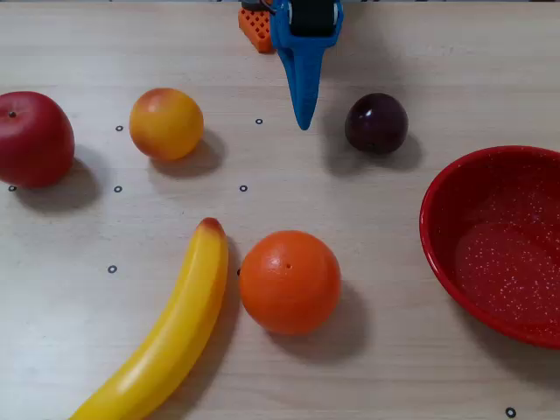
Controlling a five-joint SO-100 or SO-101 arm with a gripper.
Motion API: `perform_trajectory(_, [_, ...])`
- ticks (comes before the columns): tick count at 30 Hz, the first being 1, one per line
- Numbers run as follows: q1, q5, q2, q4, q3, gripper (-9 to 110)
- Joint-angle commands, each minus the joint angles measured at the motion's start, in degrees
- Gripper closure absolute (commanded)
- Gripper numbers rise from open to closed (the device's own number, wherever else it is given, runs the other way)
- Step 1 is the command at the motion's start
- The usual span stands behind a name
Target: Put plum in the red bowl.
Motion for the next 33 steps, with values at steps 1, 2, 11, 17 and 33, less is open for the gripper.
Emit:
perform_trajectory(1, [-0.4, -2.2, 1.2, -0.4, 2.3, 101])
perform_trajectory(2, [-0.4, -2.2, 1.2, -0.4, 2.3, 101])
perform_trajectory(11, [-0.4, -2.2, 1.2, -0.4, 2.3, 101])
perform_trajectory(17, [-0.4, -2.2, 1.2, -0.4, 2.3, 102])
perform_trajectory(33, [-0.1, -4.5, -1.3, -0.4, -1.3, 102])
